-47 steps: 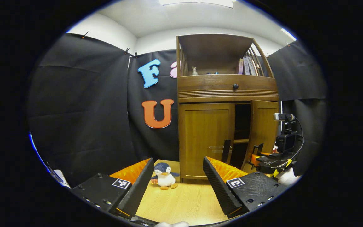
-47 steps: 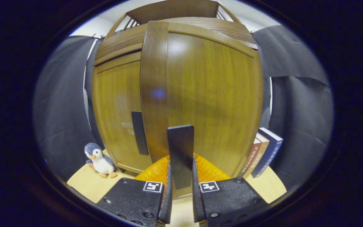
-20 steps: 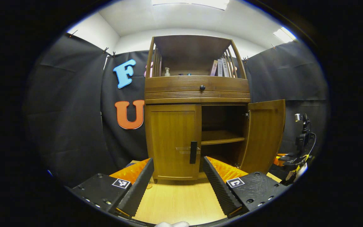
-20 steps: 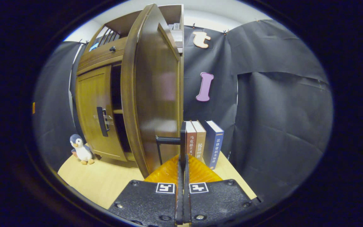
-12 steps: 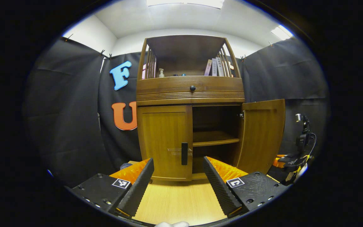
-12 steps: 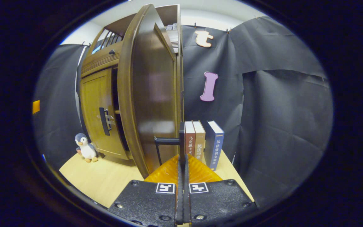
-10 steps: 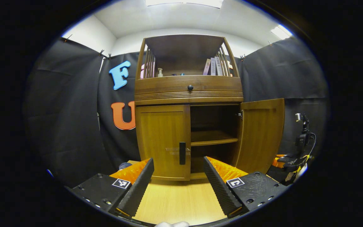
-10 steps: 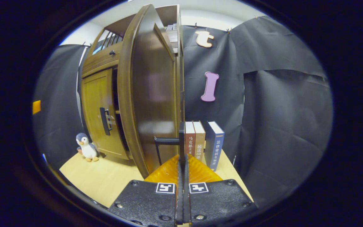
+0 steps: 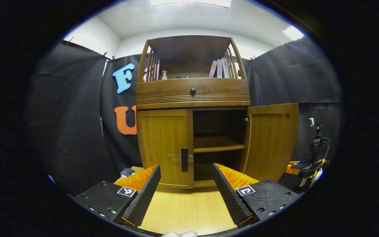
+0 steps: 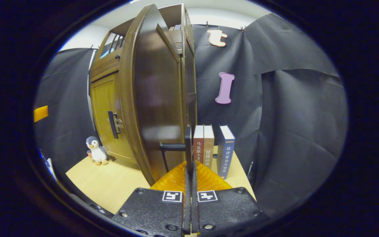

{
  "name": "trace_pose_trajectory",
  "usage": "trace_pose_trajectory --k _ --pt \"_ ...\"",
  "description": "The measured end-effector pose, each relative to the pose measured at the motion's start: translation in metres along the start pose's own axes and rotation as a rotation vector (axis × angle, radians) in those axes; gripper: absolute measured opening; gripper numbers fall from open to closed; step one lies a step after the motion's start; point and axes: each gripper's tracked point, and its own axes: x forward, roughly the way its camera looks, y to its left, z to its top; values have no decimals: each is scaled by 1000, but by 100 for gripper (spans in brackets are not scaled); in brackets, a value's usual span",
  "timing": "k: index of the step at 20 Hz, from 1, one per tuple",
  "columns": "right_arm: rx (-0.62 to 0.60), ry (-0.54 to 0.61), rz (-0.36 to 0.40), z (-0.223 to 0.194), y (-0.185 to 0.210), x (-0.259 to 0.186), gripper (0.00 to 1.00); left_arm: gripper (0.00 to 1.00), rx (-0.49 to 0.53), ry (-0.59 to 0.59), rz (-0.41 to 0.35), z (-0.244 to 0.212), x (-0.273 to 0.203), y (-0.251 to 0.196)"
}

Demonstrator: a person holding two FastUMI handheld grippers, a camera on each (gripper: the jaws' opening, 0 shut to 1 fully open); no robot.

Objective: Open the right door of the double-door shoe cabinet with the right hand, and open the left door with the left hand.

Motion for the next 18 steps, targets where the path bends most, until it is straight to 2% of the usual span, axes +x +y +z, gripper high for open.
trace_pose_trajectory --k 2,3,5,6,11,15,18 --pt "-12 -9 7 -2 -6 -10 5 95 5 -3 -4 1 1 -4" --pt "-19 -6 13 -3 -7 -14 10 95 7 -4 -8 1 1 -6" --pt "-24 -15 -11 -4 -14 -24 28 94 7 -7 -14 1 1 -6" --pt "-13 -21 -21 -2 -15 -33 32 95 5 -6 -16 0 1 -6" --pt "46 -71 -93 23 -14 -53 80 95 -4 -5 -27 1 1 -8" --pt "57 -124 -178 46 -13 -76 99 95 8 -9 -22 1 2 -5" --pt "50 -152 -231 59 -3 -94 99 100 8 -9 -18 2 2 -5"
